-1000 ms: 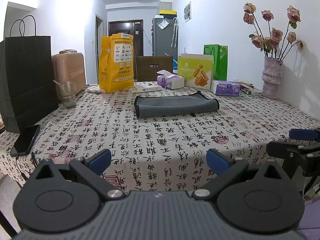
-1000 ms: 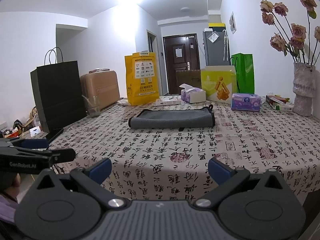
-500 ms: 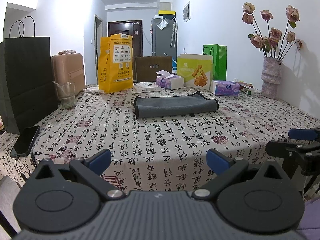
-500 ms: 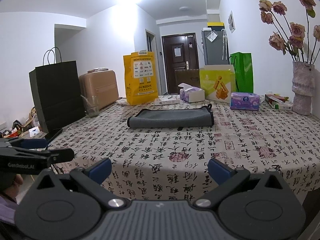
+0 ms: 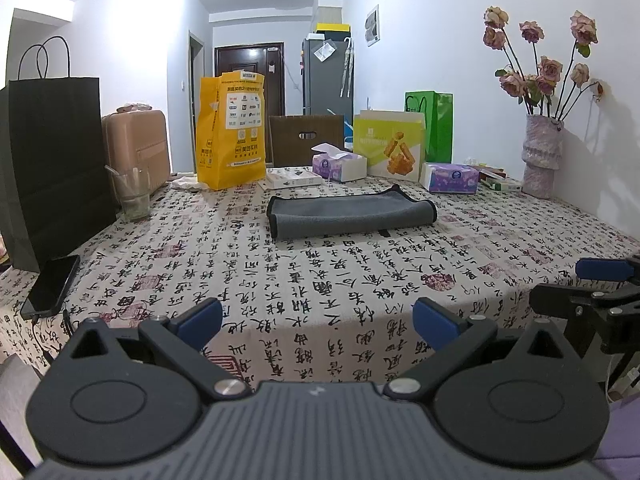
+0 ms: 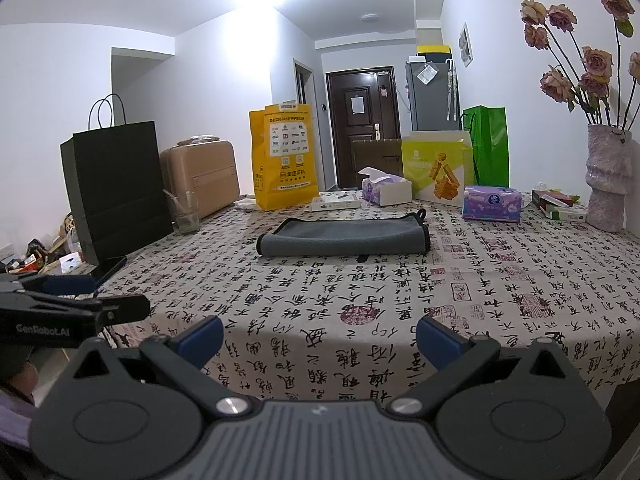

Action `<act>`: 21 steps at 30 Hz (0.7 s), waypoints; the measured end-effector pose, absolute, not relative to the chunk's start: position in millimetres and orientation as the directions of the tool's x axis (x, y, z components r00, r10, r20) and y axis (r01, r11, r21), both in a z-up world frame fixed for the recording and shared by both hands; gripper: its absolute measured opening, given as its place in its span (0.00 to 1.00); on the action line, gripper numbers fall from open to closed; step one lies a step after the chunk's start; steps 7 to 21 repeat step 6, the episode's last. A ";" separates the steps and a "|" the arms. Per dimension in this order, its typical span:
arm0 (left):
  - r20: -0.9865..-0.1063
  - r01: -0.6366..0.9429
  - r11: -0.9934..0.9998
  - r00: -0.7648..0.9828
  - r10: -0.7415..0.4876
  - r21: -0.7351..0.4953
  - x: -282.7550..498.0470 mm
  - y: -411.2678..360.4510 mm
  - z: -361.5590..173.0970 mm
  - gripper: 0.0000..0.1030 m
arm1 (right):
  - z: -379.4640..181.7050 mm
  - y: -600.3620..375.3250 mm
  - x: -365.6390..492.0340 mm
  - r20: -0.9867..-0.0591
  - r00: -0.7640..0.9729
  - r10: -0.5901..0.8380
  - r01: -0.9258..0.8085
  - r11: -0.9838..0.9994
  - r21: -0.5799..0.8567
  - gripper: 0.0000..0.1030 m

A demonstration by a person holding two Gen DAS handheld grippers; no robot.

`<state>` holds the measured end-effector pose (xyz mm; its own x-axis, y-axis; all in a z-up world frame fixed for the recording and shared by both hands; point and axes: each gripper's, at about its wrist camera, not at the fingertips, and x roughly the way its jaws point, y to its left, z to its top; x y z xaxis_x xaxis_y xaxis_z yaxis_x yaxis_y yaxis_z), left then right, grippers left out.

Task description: Fold towel

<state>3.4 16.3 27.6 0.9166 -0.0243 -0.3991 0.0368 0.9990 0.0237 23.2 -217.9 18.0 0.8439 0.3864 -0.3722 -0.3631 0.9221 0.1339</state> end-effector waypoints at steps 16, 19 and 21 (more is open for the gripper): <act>-0.396 0.046 0.999 0.918 -0.034 0.021 2.6 15.7 28.7 1.00 | 18.1 -217.9 23.3 -0.372 0.844 0.387 -0.364 0.922 0.133 1.00; -0.396 0.046 0.999 0.918 -0.034 0.021 2.6 15.7 28.7 1.00 | 18.1 -217.9 23.3 -0.372 0.844 0.387 -0.364 0.922 0.133 1.00; -0.396 0.046 0.999 0.918 -0.034 0.021 2.6 15.7 28.7 1.00 | 18.1 -217.9 23.3 -0.372 0.844 0.387 -0.364 0.922 0.133 1.00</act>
